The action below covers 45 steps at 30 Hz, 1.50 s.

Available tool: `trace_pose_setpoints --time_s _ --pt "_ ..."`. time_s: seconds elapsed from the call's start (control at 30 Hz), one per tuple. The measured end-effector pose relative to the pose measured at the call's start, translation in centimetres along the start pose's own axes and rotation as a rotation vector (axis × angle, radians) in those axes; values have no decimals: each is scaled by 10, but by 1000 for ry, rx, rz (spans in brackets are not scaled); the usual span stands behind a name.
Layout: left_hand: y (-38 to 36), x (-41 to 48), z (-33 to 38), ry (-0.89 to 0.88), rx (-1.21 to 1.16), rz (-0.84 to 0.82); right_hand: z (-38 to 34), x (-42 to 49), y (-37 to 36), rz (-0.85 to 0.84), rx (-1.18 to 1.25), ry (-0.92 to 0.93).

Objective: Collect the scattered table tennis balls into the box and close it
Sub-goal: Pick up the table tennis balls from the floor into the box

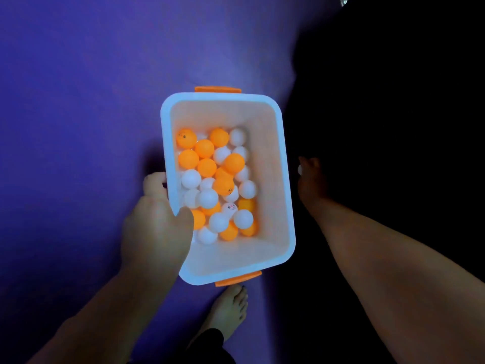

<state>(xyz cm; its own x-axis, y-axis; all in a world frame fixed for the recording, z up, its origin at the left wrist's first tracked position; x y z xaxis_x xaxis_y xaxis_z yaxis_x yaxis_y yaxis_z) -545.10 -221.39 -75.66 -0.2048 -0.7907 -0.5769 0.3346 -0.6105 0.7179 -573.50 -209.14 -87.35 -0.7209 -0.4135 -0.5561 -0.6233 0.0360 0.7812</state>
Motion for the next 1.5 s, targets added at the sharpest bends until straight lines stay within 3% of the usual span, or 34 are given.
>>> trace_pose_setpoints --time_s 0.1,0.2,0.37,0.47,0.6,0.73,1.1,1.2,1.33,1.5 --pt "-7 6 -9 4 -17 2 5 6 -10 73 -82 18" --pt "-5 7 -16 11 -37 1 0 -3 -10 63 -12 13" --pt "17 -2 -25 38 -13 -13 -57 -70 11 296 432 87" --pt "41 -11 -33 87 19 -31 -108 -130 24 329 576 270" --pt "91 -26 -53 129 5 -35 -172 -198 22 145 459 538" --pt "144 -42 -83 195 -65 -9 -228 -239 18 86 295 689" --pt "276 -107 -251 574 -352 218 -431 -368 -54 -109 5 1128" --pt "285 -122 -298 660 -409 254 -471 -403 -94 -208 64 1147" --pt "277 -139 -358 822 -521 311 -509 -432 -162 -312 151 998" --pt "246 -161 -411 1087 -644 373 -530 -444 -258 -370 20 1035"
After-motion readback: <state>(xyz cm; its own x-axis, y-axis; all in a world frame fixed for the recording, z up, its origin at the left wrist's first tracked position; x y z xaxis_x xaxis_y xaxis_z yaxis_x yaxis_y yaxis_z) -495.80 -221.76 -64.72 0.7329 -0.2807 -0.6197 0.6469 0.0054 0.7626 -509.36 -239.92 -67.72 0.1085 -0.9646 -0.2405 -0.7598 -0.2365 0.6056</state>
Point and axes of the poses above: each hand's wrist, its own x-axis towards the middle knuckle, its own y-axis out of the back of the hand, z = x × y, the point moved 3 cm from there along x, towards the middle knuckle, and after that the axes turned 11 degrees about x, right-handed, at the moved point
